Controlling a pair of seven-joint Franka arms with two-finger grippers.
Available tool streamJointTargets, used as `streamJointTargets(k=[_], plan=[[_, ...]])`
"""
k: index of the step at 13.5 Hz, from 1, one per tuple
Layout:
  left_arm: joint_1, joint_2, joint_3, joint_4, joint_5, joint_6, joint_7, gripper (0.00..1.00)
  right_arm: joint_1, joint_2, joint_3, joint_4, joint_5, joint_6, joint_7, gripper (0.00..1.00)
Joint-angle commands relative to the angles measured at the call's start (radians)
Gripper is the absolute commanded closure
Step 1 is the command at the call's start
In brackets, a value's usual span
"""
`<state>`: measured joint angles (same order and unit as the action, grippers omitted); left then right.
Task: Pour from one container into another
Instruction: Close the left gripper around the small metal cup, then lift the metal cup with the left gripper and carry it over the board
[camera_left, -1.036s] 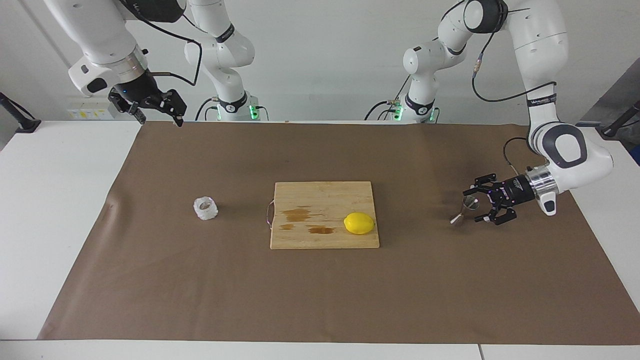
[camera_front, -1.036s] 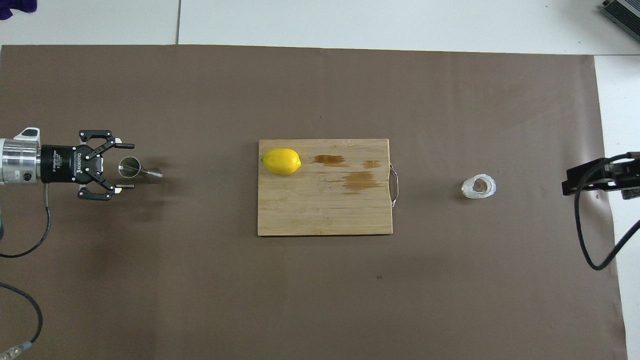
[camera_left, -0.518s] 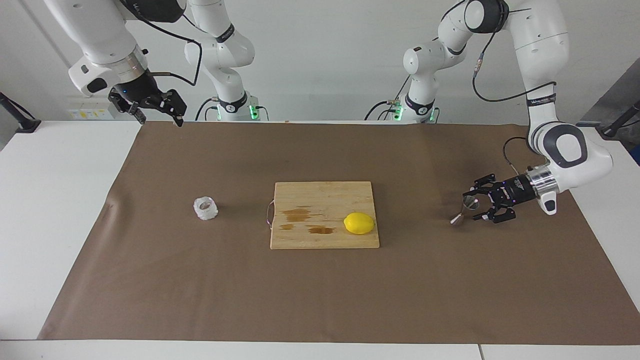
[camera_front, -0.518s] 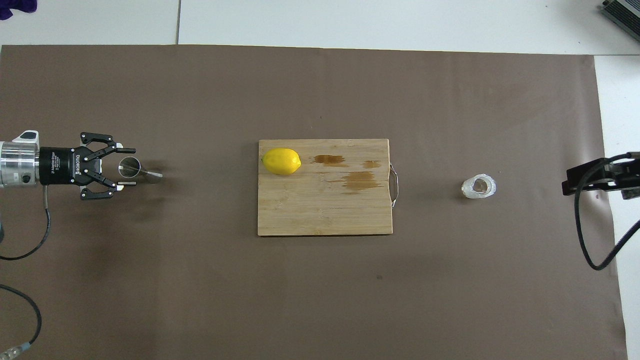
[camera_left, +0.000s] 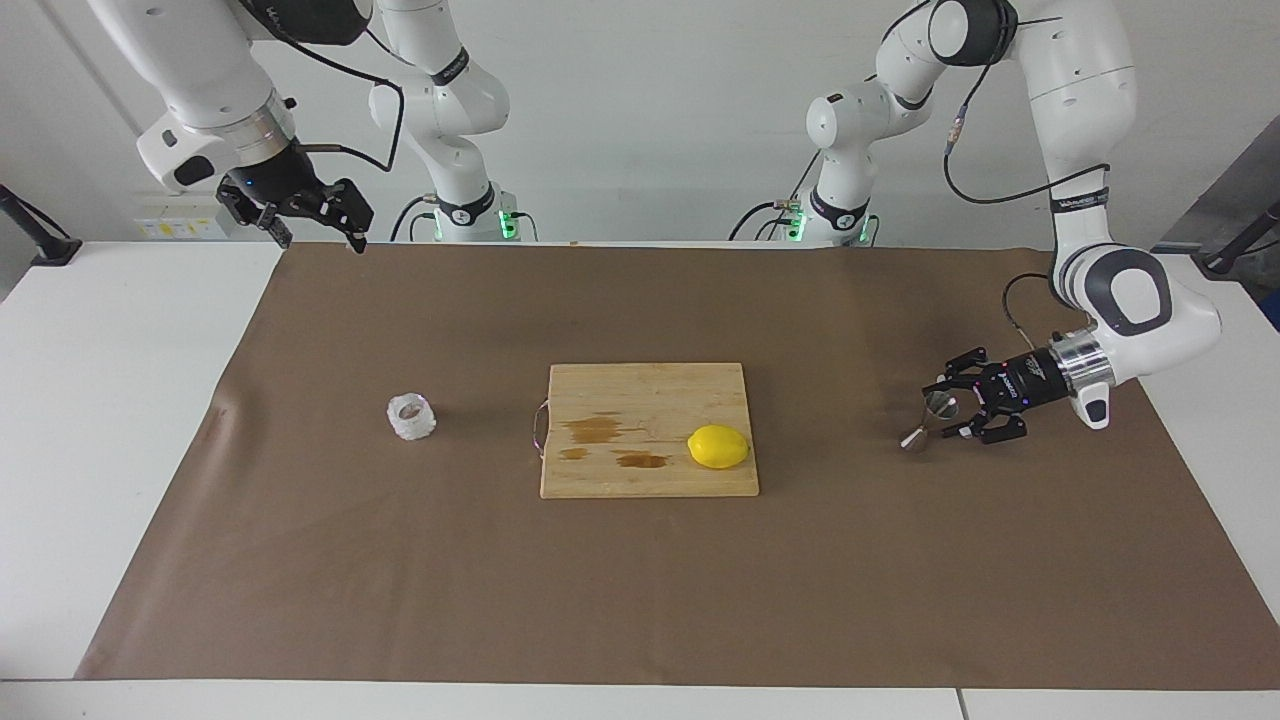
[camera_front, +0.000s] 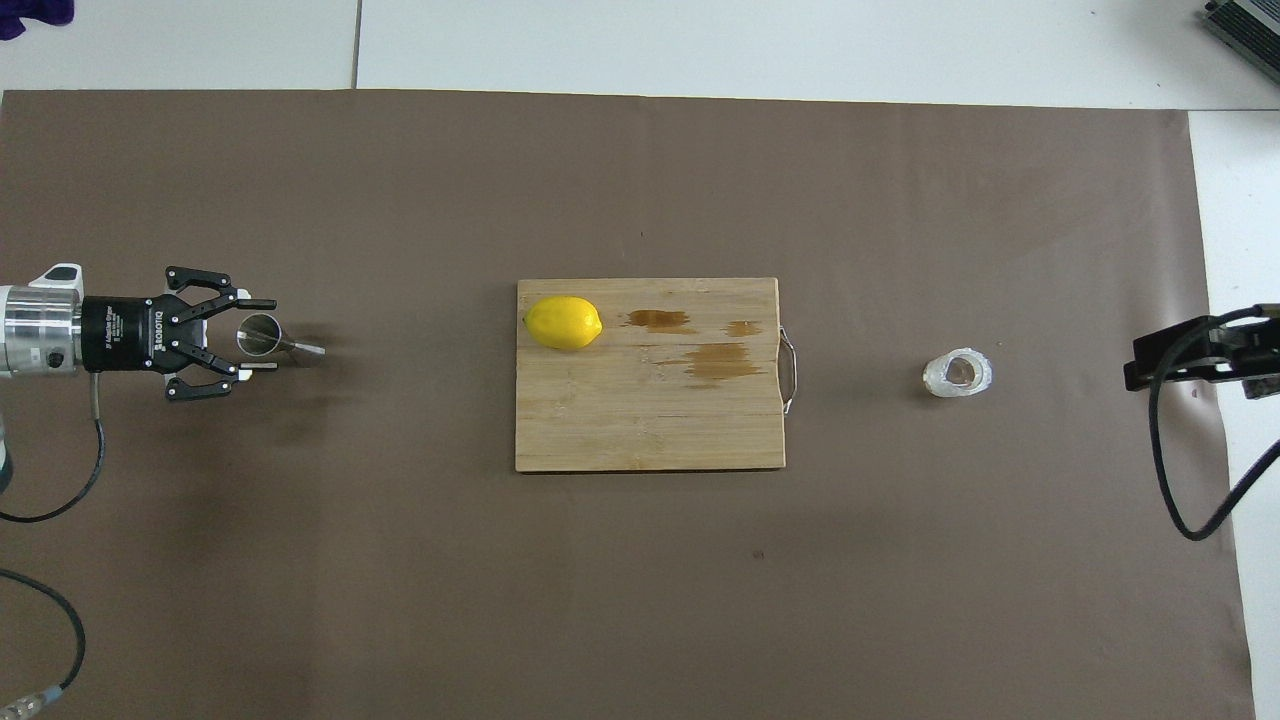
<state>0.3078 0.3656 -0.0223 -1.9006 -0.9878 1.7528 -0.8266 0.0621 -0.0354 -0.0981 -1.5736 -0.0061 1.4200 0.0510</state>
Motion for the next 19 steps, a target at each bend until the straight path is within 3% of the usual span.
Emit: streamJointTargets(k=[1,7,11,14,17,18,19], plan=[[0.011,-0.036,-0.004,-0.038,-0.023,-0.013,-0.006,0.31,-0.007,-0.006,0.003,0.0,0.023,-0.009,0.01,0.0],[0.01,-0.036,-0.004,-0.038,-0.022,-0.003,-0.008,0.32,-0.007,-0.006,0.003,0.0,0.023,-0.009,0.01,0.0],[0.01,-0.036,-0.004,-0.038,-0.022,-0.001,-0.011,0.39,0.005,-0.006,0.009,0.0,0.023,-0.009,0.01,0.0],[0.01,-0.036,-0.004,-0.038,-0.022,0.001,-0.012,0.58,0.004,-0.006,0.009,0.0,0.023,-0.009,0.01,0.0],[0.01,-0.036,-0.004,-0.038,-0.022,0.001,-0.014,0.84,0.004,-0.006,0.009,0.0,0.023,-0.009,0.01,0.0],[0.01,-0.036,-0.004,-0.037,-0.022,-0.001,-0.014,0.99,0.004,-0.006,0.009,0.0,0.024,-0.009,0.01,0.0],[0.011,-0.036,-0.004,-0.034,-0.022,-0.006,-0.013,1.0,0.005,-0.006,0.009,0.0,0.024,-0.009,0.01,0.0]])
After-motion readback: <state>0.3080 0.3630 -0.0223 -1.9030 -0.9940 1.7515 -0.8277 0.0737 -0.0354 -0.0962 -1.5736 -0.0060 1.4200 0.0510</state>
